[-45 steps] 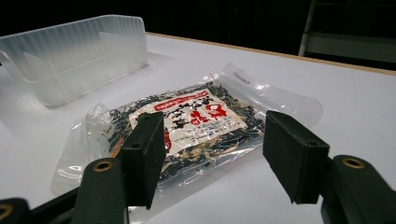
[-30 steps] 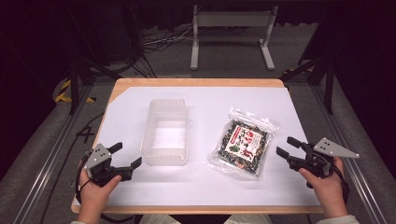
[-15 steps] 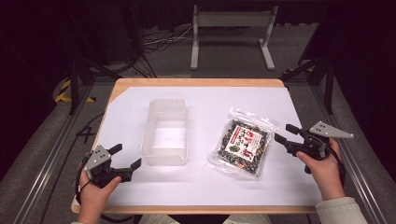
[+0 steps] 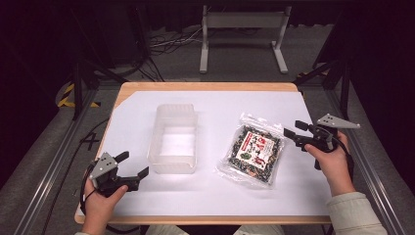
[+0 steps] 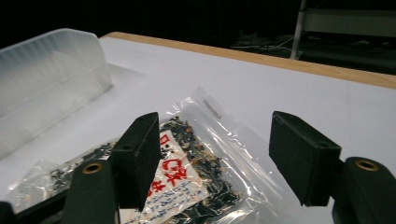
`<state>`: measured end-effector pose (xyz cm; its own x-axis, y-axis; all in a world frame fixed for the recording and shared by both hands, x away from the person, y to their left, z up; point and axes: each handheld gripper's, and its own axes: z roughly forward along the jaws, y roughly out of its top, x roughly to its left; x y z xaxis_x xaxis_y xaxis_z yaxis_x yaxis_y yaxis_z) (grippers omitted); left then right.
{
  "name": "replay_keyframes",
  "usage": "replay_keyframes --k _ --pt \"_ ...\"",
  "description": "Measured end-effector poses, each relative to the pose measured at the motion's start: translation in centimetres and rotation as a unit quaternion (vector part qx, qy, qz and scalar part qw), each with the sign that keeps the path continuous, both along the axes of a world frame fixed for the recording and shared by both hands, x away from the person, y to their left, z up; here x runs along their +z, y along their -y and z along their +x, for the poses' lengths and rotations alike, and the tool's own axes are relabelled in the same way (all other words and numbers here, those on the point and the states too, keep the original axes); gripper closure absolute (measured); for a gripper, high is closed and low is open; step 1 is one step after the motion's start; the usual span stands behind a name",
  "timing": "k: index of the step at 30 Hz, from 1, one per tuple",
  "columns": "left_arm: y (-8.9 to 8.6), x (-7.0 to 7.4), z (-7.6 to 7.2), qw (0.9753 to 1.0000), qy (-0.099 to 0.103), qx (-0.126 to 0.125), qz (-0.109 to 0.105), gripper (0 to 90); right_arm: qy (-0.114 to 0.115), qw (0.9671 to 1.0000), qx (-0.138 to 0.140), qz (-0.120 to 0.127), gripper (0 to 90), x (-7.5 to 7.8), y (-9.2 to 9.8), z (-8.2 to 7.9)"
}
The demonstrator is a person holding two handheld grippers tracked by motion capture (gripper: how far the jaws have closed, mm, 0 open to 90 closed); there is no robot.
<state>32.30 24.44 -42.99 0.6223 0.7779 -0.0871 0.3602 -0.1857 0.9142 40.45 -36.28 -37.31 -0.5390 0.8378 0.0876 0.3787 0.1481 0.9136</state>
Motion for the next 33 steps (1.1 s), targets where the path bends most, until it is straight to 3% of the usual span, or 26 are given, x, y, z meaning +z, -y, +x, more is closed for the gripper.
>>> replay_keyframes --k 10,17,22,33 --pt "0.1 -0.2 0.0 1.0 -0.002 -0.002 -0.001 7.3 -0.027 0.9993 -0.026 -0.008 34.3 -1.5 0.6 2.9" --pt "0.1 -0.2 0.0 1.0 -0.004 -0.002 0.0 7.3 -0.032 0.9985 -0.043 -0.011 38.2 -2.5 1.0 3.7" --pt "0.2 -0.2 0.0 1.0 -0.003 -0.002 0.005 7.2 -0.05 0.9972 -0.056 0.0 40.4 -4.2 1.5 4.3" --pt "0.3 -0.4 0.0 1.0 -0.003 -0.004 0.007 7.2 -0.097 0.9942 -0.043 0.015 40.8 -5.9 1.5 4.7"
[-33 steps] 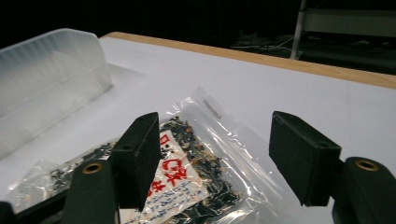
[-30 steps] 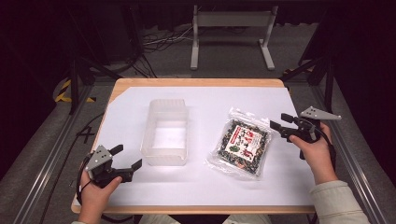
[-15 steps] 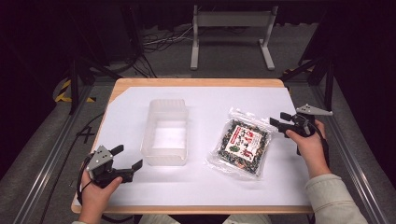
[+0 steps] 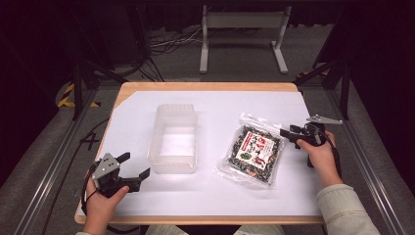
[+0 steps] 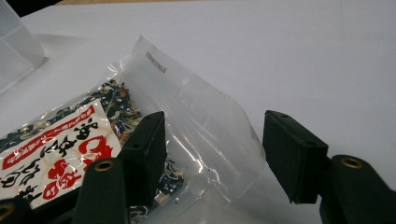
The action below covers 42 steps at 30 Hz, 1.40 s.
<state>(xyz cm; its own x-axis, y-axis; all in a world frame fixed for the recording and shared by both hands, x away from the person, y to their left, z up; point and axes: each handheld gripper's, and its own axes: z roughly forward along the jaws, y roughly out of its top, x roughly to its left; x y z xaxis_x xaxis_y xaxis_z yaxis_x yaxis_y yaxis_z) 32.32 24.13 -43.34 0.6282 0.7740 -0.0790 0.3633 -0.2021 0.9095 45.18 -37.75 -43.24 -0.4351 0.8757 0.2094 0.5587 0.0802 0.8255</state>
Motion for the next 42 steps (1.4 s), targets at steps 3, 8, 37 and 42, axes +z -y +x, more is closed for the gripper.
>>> replay_keyframes --k 3,8,37,42 --pt "0.01 -0.01 -0.01 1.0 0.002 0.001 0.001 7.1 -0.012 0.9999 0.002 -0.001 41.5 -0.25 -0.06 0.11" --pt "0.01 -0.02 -0.03 1.0 0.0 0.001 0.0 7.1 -0.025 0.9997 0.003 -0.002 42.2 -0.56 -0.14 0.27" --pt "-0.04 -0.04 -0.02 1.0 0.0 0.0 0.005 7.7 -0.067 0.9977 0.009 0.007 86.5 -0.41 -0.04 -0.2" --pt "-0.02 -0.05 0.01 1.0 0.002 -0.004 -0.003 7.4 -0.059 0.9982 0.01 -0.01 88.1 -0.29 -0.32 -0.35"
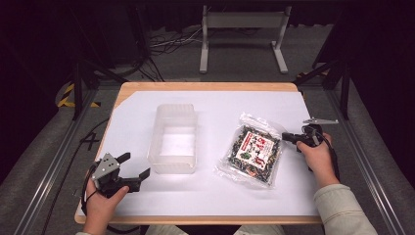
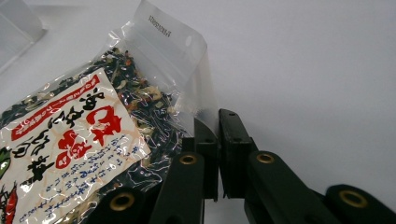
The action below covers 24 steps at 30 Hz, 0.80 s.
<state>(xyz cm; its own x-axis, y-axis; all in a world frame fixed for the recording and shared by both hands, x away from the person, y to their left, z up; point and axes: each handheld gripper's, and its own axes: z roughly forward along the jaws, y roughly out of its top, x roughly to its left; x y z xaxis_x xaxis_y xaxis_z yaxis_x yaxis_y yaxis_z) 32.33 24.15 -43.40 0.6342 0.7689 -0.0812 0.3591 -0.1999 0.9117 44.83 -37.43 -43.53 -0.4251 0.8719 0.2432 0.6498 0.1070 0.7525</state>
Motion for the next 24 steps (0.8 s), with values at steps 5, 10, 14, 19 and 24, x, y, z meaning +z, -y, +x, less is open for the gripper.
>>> replay_keyframes --k 5,10,14,19,24 --pt "0.0 0.0 0.1 0.9999 -0.001 -0.007 -0.008 7.3 0.004 0.9999 -0.006 -0.008 89.1 0.2 -0.3 -0.2" --pt "-0.2 0.1 0.1 0.9998 -0.002 -0.004 -0.021 7.0 0.011 0.9999 -0.01 -0.003 89.4 0.6 -0.3 -0.3" --pt "-0.4 0.3 0.1 0.9997 0.003 -0.001 -0.024 5.8 0.029 0.9995 -0.012 0.005 89.5 1.7 -0.2 -0.7" --pt "-0.3 0.5 0.0 0.9999 0.002 -0.012 -0.006 6.1 0.054 0.9984 -0.008 0.015 89.6 3.6 -0.2 -1.2" --pt "-0.2 0.6 -0.1 0.9997 0.008 -0.014 -0.018 5.1 0.08 0.9966 -0.002 0.022 89.6 5.6 -0.3 -1.8"
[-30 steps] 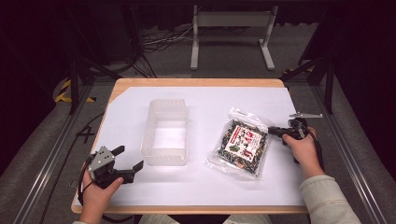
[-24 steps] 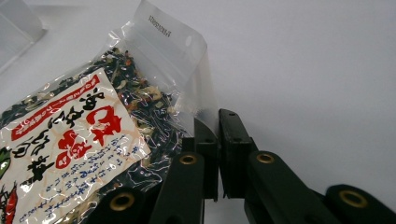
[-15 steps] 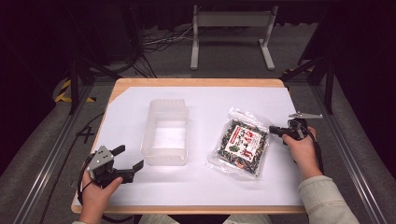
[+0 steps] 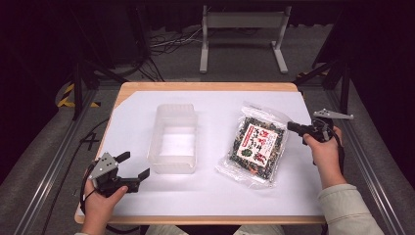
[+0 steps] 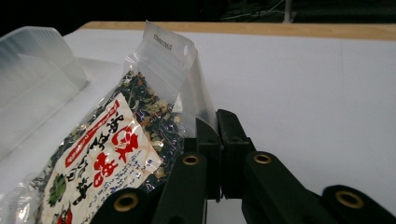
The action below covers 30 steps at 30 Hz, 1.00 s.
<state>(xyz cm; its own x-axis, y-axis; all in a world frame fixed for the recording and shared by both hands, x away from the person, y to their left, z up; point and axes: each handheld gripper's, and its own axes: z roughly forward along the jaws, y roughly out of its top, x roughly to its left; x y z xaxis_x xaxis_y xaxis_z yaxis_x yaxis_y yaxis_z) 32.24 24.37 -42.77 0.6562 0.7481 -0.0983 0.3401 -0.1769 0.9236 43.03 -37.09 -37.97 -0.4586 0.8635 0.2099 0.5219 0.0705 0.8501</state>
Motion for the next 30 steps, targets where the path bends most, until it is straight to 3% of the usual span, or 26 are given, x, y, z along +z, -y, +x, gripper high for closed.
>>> replay_keyframes --k 3,5,13,19,30 --pt "-0.1 0.0 0.0 1.0 0.001 0.0 0.001 4.4 0.016 0.9999 0.004 0.003 89.7 1.1 -0.1 -0.5" --pt "-0.1 0.3 -0.2 0.9998 0.013 0.005 0.013 5.4 0.029 0.9995 0.007 0.006 89.7 2.0 -0.2 -0.9" --pt "-0.3 0.5 -0.2 0.9998 0.014 0.009 0.014 6.0 0.073 0.997 0.023 0.013 89.8 5.0 -0.4 -2.5" --pt "-0.2 0.7 -0.4 0.9995 0.016 0.005 0.026 7.9 0.107 0.9928 0.043 0.034 89.9 6.9 -0.6 -4.0" --pt "-0.2 1.0 -0.5 0.9995 0.02 0.005 0.023 8.2 0.149 0.9849 0.074 0.049 90.0 9.2 -1.5 -6.2"
